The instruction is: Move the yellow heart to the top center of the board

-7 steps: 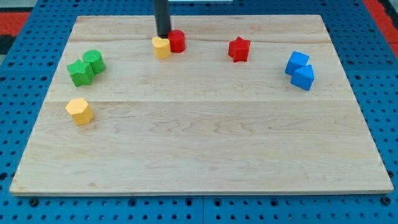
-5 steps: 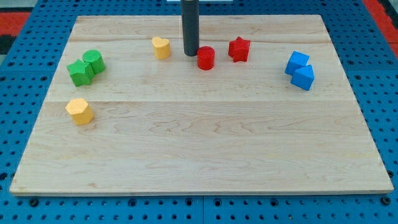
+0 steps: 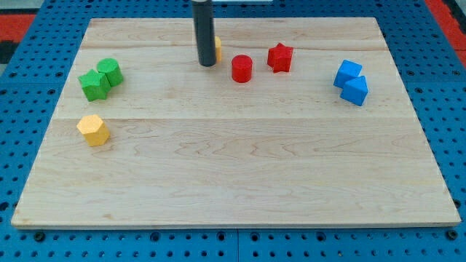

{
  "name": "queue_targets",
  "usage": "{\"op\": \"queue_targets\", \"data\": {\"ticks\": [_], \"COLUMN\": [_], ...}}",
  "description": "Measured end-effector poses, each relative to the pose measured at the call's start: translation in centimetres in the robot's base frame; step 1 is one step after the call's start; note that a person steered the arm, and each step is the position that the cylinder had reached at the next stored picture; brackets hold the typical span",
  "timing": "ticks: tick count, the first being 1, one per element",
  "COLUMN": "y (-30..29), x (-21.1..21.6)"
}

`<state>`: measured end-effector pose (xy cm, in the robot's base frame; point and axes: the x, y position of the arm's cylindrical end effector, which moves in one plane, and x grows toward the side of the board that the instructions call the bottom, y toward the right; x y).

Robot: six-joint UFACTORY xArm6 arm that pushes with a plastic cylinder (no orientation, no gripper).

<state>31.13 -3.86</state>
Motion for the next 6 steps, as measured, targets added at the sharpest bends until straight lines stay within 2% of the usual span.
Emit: {"op": "queue_targets", "data": {"ticks": [2, 5, 6], "y": [0.0, -0.1, -0.1], "x": [-1.5, -7.4, -7.5]}}
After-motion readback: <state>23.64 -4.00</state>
